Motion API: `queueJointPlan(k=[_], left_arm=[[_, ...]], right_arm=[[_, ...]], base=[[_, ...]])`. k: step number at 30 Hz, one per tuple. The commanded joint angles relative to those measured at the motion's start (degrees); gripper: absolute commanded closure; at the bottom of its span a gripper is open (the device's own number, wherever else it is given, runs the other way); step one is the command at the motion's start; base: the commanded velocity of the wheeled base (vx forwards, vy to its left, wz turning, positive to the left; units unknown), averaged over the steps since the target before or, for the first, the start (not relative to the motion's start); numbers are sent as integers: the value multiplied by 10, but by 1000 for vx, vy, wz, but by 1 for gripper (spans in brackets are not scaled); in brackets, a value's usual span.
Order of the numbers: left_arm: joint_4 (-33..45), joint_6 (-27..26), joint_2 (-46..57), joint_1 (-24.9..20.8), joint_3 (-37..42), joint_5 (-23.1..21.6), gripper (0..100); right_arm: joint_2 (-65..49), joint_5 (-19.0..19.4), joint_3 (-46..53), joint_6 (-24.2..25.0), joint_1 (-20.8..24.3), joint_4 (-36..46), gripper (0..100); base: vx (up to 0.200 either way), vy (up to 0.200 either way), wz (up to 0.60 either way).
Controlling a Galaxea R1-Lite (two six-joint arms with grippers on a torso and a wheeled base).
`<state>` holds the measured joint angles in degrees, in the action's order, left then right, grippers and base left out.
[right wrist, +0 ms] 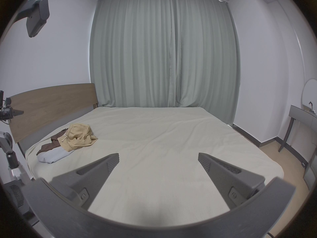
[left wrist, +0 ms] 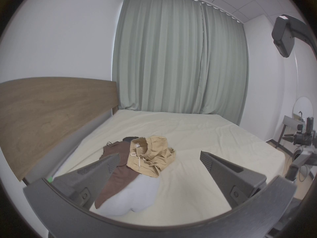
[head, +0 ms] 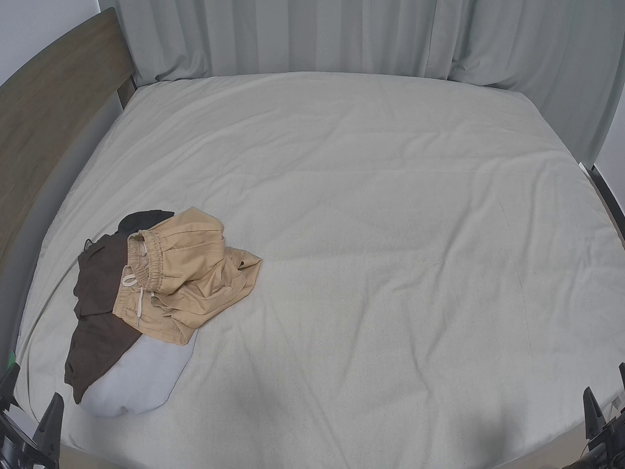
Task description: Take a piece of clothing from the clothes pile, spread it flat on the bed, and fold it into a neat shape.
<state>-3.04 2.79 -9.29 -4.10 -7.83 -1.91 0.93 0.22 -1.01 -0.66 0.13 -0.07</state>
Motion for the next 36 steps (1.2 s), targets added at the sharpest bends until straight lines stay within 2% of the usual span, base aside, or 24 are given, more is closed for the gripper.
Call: queueJointPlan(k=[1, 7, 10, 15, 21, 26, 36], left_arm=[[-2, 25, -53, -24, -2, -4, 0], [-6, 96, -101, -46, -23, -5, 0], [-13, 114, -131, -51, -36, -5, 0], [-37, 125, -171, -52, -40, -16, 0], [-120, 136, -260, -49, -44, -31, 0], [-157, 142, -314, -49, -47, -32, 0], [-181, 155, -392, -44, -83, -63, 0]], right_arm=[[-9, 0, 10, 1, 0, 0, 0], [-9, 0, 10, 0, 0, 0, 0], [-9, 0, 10, 1, 1, 0, 0], [-9, 0, 10, 1, 0, 0, 0], [-9, 0, 10, 0, 0, 0, 0], [-9, 0, 10, 0, 0, 0, 0], [-9, 0, 10, 0, 0, 0, 0]], base=[[0, 0, 0], [0, 0, 0], [0, 0, 0], [0, 0, 0], [0, 0, 0], [0, 0, 0], [0, 0, 0]])
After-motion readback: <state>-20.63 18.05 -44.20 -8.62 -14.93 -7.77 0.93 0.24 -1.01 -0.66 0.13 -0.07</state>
